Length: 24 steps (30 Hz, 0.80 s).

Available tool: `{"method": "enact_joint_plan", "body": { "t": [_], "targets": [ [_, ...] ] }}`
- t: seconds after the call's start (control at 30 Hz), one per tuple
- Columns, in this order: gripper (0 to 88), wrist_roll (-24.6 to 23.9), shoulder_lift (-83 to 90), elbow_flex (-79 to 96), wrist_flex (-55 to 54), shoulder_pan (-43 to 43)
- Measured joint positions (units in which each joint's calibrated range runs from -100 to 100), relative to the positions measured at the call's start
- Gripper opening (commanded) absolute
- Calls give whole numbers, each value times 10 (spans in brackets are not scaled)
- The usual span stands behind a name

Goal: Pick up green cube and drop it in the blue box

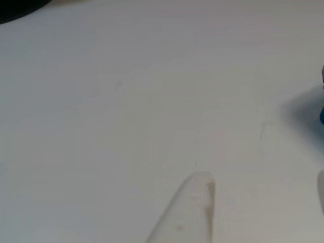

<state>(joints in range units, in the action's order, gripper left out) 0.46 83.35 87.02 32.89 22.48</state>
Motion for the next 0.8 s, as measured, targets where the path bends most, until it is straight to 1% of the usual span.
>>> {"method": "enact_joint_plan", "body": {
  "t": [0.17, 0.27, 0.67, 0.8],
  "targets": [
    [168, 0, 100, 89, -14, -26],
    [168, 0, 137, 113, -14, -54],
    [167, 0, 147, 120, -14, -213],
    [156, 0, 147, 120, -14, -242]
  ]
}}
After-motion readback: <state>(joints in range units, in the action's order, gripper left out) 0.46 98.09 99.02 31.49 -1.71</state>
